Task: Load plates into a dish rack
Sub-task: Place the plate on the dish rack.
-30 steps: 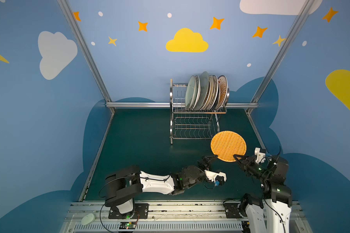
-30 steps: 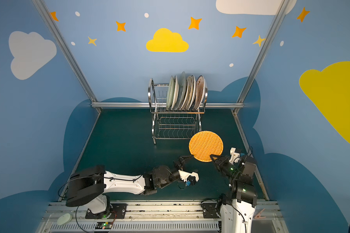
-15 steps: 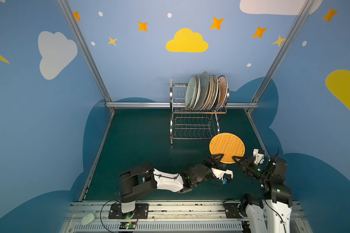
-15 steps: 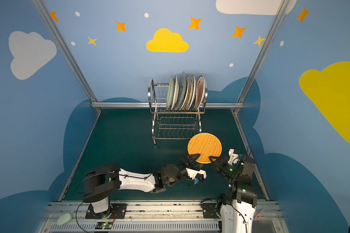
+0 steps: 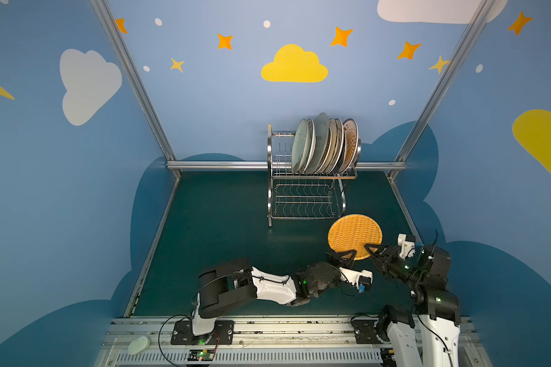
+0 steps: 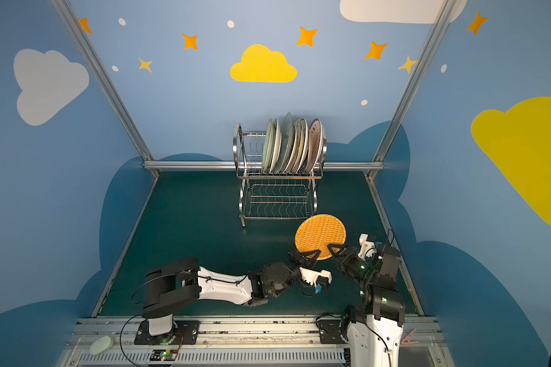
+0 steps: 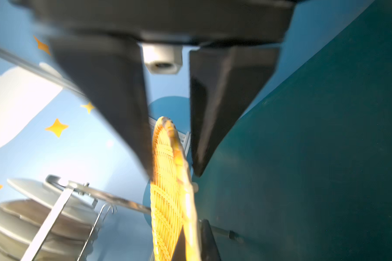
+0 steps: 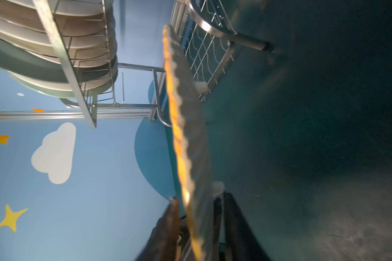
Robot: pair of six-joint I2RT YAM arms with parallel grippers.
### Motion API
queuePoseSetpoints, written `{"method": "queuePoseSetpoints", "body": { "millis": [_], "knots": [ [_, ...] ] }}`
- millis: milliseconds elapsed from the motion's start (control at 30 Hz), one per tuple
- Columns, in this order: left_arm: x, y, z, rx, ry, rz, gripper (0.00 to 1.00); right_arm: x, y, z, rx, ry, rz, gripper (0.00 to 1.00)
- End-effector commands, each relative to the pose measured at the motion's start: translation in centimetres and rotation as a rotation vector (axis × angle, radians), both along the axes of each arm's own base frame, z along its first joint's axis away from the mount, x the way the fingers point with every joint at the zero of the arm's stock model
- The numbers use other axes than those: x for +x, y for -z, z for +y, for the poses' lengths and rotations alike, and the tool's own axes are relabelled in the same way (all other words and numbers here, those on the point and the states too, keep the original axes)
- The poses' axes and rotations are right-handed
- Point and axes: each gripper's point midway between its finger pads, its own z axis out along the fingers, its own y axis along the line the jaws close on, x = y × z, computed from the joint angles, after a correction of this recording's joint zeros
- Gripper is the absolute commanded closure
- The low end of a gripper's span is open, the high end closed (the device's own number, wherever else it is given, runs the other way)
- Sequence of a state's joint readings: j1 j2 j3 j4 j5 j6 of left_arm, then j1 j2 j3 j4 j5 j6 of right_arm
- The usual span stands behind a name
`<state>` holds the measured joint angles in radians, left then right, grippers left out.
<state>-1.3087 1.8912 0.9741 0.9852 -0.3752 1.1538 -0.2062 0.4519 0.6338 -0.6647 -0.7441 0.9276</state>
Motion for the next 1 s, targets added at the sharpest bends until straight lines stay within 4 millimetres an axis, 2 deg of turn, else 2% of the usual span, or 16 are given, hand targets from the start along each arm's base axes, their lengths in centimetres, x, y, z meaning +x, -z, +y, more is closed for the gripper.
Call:
{"method": "queuePoseSetpoints", "body": {
  "millis": [0,33,100,267,367,433,533,667,767,833,900,967],
  "knots": [
    [-0.8,-4.2,1.6,-0.145,-0.042,0.020,0.96,0.9,-3.3,0.3,-0.021,-0.029,-0.147,0.24],
    [-1.3,-4.4,2.0,-0.147,-0.041,0.023,0.96,1.4,-3.6,0.1,-0.038,-0.023,-0.167,0.17],
    [-2.3,-4.7,2.8,-0.148,-0.042,0.037,0.96,2.3,-4.0,-0.5,-0.076,0.005,-0.187,0.11],
    [-4.5,-5.6,6.5,-0.134,-0.057,0.143,0.96,4.1,-6.3,-1.2,-0.144,0.013,-0.260,0.10],
    [-5.5,-8.0,10.1,-0.209,-0.066,0.303,0.96,4.4,-6.8,-1.4,-0.210,0.001,-0.308,0.11],
    [-5.7,-10.3,12.9,-0.306,-0.089,0.466,0.96,4.3,-6.7,-1.5,-0.249,-0.003,-0.338,0.10],
    [-5.5,-15.7,17.3,-0.487,-0.094,0.609,0.96,4.0,-6.3,-1.3,-0.288,-0.020,-0.409,0.11],
    [-3.5,-23.7,22.3,-0.798,-0.104,0.691,0.96,3.7,-5.2,-0.2,-0.281,-0.077,-0.513,0.10],
    [-0.2,-27.7,25.3,-0.938,-0.206,0.734,0.96,3.4,-4.4,0.6,-0.287,-0.121,-0.545,0.11],
    [1.3,-30.0,25.8,-0.988,-0.205,0.733,0.96,3.0,-4.1,1.2,-0.282,-0.151,-0.550,0.10],
    [2.8,-32.1,25.2,-0.997,-0.198,0.709,0.96,2.5,-3.8,1.8,-0.277,-0.177,-0.560,0.10],
    [4.6,-33.2,24.7,-1.017,-0.221,0.706,0.96,2.1,-3.7,2.3,-0.272,-0.197,-0.574,0.11]
  ]
}}
